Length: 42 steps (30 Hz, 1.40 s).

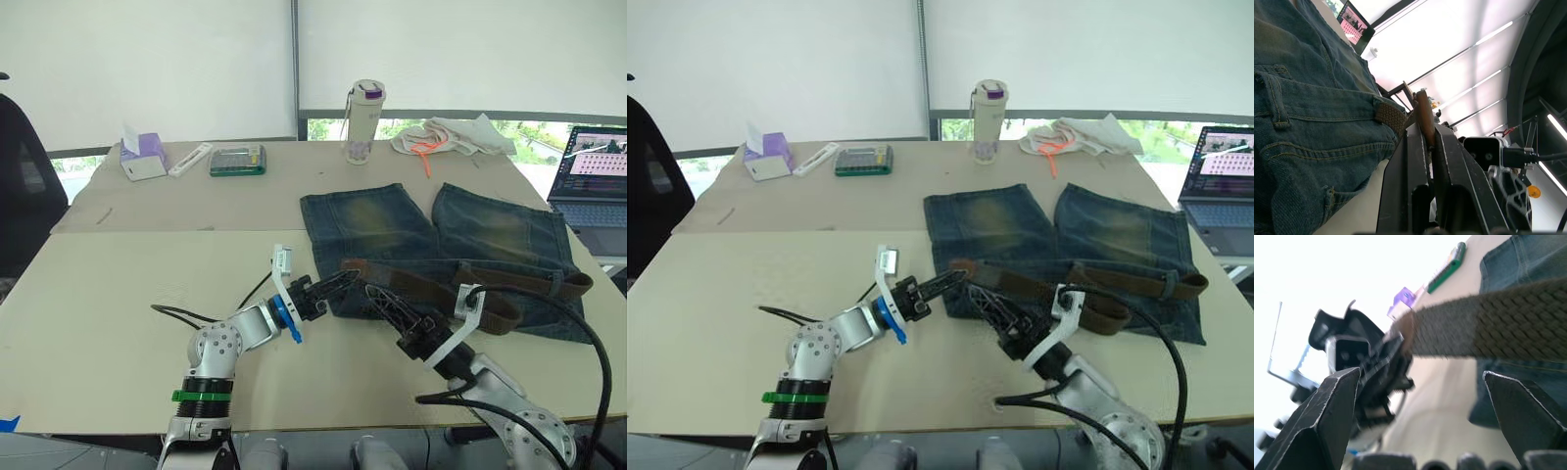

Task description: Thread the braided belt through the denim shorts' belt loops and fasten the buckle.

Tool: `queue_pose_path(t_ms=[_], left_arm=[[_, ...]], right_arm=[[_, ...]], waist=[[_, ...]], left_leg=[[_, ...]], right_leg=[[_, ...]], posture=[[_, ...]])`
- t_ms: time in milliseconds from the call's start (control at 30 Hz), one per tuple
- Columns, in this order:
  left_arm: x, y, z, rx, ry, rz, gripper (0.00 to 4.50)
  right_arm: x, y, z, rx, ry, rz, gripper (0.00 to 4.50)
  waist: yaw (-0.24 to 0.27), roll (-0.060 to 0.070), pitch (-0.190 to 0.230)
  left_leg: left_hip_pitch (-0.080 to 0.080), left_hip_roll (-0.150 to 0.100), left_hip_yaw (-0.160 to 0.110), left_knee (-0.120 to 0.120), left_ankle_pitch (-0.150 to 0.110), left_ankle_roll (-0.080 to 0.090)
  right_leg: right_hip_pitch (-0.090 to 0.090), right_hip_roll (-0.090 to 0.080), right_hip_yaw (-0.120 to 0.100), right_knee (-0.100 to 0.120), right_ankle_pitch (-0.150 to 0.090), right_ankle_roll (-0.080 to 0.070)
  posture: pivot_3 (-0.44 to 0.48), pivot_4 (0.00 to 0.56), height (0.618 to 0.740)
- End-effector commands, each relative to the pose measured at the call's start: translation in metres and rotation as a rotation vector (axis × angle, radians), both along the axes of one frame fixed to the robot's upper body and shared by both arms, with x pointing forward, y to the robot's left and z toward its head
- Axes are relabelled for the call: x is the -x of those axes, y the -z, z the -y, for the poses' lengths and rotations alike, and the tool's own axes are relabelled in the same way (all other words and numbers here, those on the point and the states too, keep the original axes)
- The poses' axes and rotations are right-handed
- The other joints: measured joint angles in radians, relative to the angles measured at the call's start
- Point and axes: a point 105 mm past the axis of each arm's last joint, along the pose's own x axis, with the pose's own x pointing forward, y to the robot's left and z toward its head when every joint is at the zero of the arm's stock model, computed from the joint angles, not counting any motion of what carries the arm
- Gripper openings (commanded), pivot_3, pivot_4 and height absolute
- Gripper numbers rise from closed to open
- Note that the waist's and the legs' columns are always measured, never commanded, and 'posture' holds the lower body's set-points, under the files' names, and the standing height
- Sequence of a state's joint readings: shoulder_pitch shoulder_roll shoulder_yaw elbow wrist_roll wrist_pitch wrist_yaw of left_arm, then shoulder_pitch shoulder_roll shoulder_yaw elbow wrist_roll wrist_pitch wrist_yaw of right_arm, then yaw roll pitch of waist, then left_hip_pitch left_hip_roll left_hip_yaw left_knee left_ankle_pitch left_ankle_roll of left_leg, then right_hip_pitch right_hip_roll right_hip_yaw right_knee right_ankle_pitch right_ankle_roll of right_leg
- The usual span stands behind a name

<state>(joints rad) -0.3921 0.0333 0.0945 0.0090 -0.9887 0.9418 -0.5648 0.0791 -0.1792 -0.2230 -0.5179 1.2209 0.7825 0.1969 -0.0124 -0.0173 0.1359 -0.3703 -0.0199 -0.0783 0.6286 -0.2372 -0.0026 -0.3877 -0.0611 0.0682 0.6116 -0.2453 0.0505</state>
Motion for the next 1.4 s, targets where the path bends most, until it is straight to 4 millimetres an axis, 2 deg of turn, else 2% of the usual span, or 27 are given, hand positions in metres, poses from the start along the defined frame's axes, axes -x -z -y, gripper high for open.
queue_pose_path(t_ms=[33, 100, 133, 233, 433, 833, 967, 1233, 1400], left_arm=[[0.003, -0.015, 0.002, 0.034, 0.019, 0.048, 0.00], [0.003, -0.015, 0.002, 0.033, 0.020, 0.047, 0.00], [0.003, -0.015, 0.002, 0.034, 0.019, 0.046, 0.00], [0.003, -0.014, 0.001, 0.033, 0.017, 0.045, 0.00], [0.004, -0.013, 0.001, 0.033, 0.020, 0.041, 0.00], [0.006, -0.010, 0.000, 0.026, 0.027, 0.034, 0.00], [0.006, -0.010, 0.000, 0.025, 0.029, 0.033, 0.00], [0.005, -0.010, -0.001, 0.022, 0.020, 0.037, 0.00], [0.004, -0.008, -0.006, -0.005, 0.003, 0.062, 0.00]], right_arm=[[-0.005, -0.017, 0.005, -0.065, 0.026, 0.061, 4.47], [-0.007, -0.021, 0.006, -0.084, 0.028, 0.071, 4.47], [-0.007, -0.022, 0.007, -0.089, 0.031, 0.075, 4.23], [-0.008, -0.020, 0.013, -0.093, 0.051, 0.066, 3.33], [-0.010, -0.018, 0.018, -0.099, 0.069, 0.063, 1.24], [-0.010, -0.017, 0.020, -0.109, 0.103, 0.068, 1.24], [-0.010, -0.018, 0.020, -0.114, 0.109, 0.072, 0.04], [-0.011, -0.018, 0.019, -0.089, 0.102, 0.075, 0.01], [-0.018, -0.021, 0.023, -0.073, 0.144, 0.082, 0.01]], waist=[[-0.001, 0.000, 0.000], [-0.002, 0.000, 0.000], [-0.001, 0.000, 0.000], [-0.002, 0.000, 0.000], [-0.002, 0.000, 0.000], [-0.002, 0.000, 0.000], [-0.002, 0.000, 0.000], [-0.002, 0.000, 0.000], [-0.002, 0.000, 0.000]], left_leg=[[0.000, 0.000, 0.000, 0.000, 0.000, 0.000], [0.000, 0.000, 0.001, 0.000, 0.000, 0.000], [0.000, 0.000, 0.001, 0.000, 0.000, 0.000], [0.000, 0.000, 0.002, 0.000, 0.000, 0.000], [0.000, 0.000, 0.002, 0.000, 0.000, 0.000], [0.000, 0.000, 0.002, 0.000, 0.000, 0.000], [0.000, 0.000, 0.002, 0.000, 0.000, 0.000], [0.000, 0.000, 0.002, 0.000, 0.000, 0.000], [0.000, 0.000, 0.002, 0.000, 0.000, 0.000]], right_leg=[[0.000, 0.000, 0.000, 0.000, 0.000, 0.000], [0.000, 0.000, 0.000, 0.000, 0.000, 0.000], [0.000, 0.000, 0.000, 0.000, 0.000, 0.000], [0.000, 0.001, 0.000, 0.000, 0.000, 0.000], [0.000, 0.001, 0.000, 0.000, 0.000, 0.000], [0.000, 0.001, 0.000, 0.000, 0.000, 0.000], [0.000, 0.001, 0.000, 0.000, 0.000, 0.000], [0.000, 0.001, 0.000, 0.000, 0.000, 0.000], [0.000, 0.001, 0.000, 0.000, 0.000, 0.000]], posture=[[0.000, 0.150, 0.740], [0.000, 0.150, 0.740], [0.000, 0.150, 0.740], [0.000, 0.150, 0.740], [0.000, 0.150, 0.740], [0.000, 0.150, 0.740], [0.000, 0.150, 0.740], [0.000, 0.150, 0.740], [0.000, 0.150, 0.740]])
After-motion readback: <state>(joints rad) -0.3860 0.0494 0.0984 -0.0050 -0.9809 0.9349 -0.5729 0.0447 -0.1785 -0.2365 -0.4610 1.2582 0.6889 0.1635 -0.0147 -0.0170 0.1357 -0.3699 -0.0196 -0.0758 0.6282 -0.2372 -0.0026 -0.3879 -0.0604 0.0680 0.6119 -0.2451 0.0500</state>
